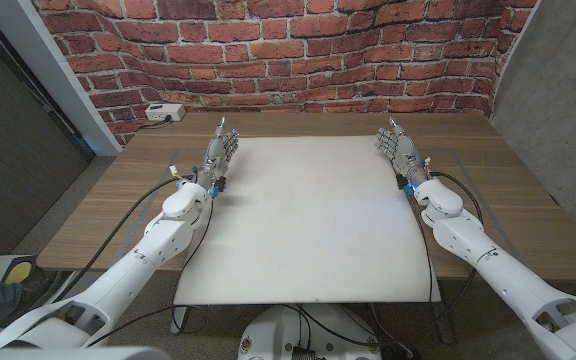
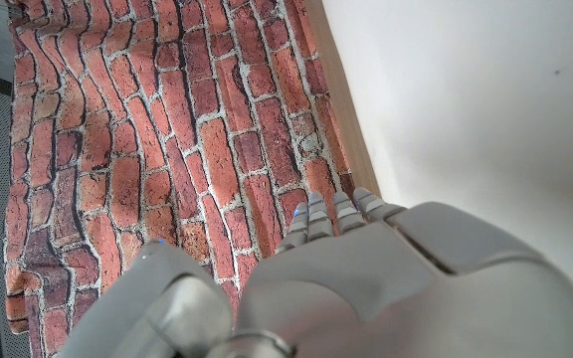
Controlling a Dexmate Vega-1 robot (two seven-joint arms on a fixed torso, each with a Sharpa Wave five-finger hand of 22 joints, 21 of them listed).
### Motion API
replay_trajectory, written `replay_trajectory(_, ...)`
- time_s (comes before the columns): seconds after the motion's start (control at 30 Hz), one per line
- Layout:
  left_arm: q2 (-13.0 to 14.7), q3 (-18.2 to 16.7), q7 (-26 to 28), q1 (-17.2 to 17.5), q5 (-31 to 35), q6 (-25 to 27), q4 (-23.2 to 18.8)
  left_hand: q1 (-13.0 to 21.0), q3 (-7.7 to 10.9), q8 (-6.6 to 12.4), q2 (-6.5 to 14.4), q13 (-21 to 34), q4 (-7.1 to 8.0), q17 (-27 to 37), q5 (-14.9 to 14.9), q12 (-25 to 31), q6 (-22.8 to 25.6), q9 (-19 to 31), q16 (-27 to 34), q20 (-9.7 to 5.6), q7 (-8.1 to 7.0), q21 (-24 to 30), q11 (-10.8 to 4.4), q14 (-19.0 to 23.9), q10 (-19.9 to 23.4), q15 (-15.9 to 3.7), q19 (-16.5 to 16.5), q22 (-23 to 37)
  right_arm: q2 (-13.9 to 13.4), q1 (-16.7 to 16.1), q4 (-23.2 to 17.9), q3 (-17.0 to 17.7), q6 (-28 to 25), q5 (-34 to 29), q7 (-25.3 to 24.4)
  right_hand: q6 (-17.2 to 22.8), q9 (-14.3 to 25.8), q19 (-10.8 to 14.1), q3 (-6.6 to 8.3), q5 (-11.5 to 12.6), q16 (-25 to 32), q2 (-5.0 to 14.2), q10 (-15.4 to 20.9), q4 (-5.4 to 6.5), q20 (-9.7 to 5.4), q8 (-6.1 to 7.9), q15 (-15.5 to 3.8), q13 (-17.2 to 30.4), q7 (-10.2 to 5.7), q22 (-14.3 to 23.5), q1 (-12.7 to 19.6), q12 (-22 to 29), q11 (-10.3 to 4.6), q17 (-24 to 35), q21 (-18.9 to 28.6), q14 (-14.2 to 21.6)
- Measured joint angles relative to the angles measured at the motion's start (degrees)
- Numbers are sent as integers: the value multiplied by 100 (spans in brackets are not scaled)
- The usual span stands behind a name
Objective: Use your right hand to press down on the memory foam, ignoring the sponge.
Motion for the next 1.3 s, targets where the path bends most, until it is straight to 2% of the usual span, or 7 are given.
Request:
replay_trajectory(0.37,165,-83,64,251,22,8,-421,46,0,43,46,-1,0,0,0,44,117,0,31,43,9,39,-32,127,157,-20,44,0,-22,-14,-33,-13,228,-470,-282,62,0,122,-2,0,0,-1,148,2,0,21,15,0,-63,0,-2,44,-25,-1,0,52)
replay_trajectory(0.4,186,-93,326,278,179,10,-464,47,0,43,47,-1,0,0,0,44,147,0,45,55,21,39,-30,140,155,-31,57,0,-103,-120,-212,-81,249,-528,-315,69,0,122,-11,0,0,-2,148,11,-1,22,4,0,-70,-1,-2,44,-25,-1,0,68)
replay_trajectory(0.67,308,-138,383,392,252,-43,-661,62,-1,62,61,-1,-2,-17,0,90,265,-1,45,72,16,84,1,304,311,-28,200,0,-175,-220,-415,-125,356,-879,-503,89,-1,205,-34,0,39,-24,178,1,0,44,-36,0,-91,-1,-24,44,-56,-1,0,120)
replay_trajectory(0.83,365,-143,341,405,293,-88,-712,146,-16,64,53,-1,-17,-17,0,90,310,-1,44,91,19,84,1,381,371,-26,243,0,-232,-302,-558,-135,451,-1056,-570,109,-1,307,-34,0,44,-24,223,1,19,44,-78,0,-112,-1,-24,44,-100,-1,0,222)
replay_trajectory(1.03,398,-131,161,354,307,-159,-675,159,-41,106,68,-2,-41,-16,0,143,502,-1,83,125,28,162,-6,598,568,-22,495,-1,-308,-402,-730,-135,550,-1283,-664,194,-1,337,-35,-1,45,-24,250,0,-11,44,-80,-1,-133,-1,-24,44,-128,-1,0,285)
replay_trajectory(1.2,399,-121,75,332,303,-222,-639,205,-41,130,114,-2,-41,-16,0,165,622,-1,83,126,14,180,-3,719,681,-59,597,-5,-360,-467,-839,-122,606,-1424,-722,508,24,400,-66,23,45,-54,311,-31,10,170,-49,-1,-185,-2,-54,77,-128,-1,-16,317)
replay_trajectory(1.3,398,-119,70,331,307,-250,-640,213,-57,130,121,-2,-58,-16,0,187,773,-1,83,111,6,183,-56,829,823,-108,696,-17,-387,-499,-895,-110,651,-1519,-755,539,27,409,-66,23,44,-53,334,-31,1,171,-34,-1,-213,-2,-54,88,-151,-2,-33,333)
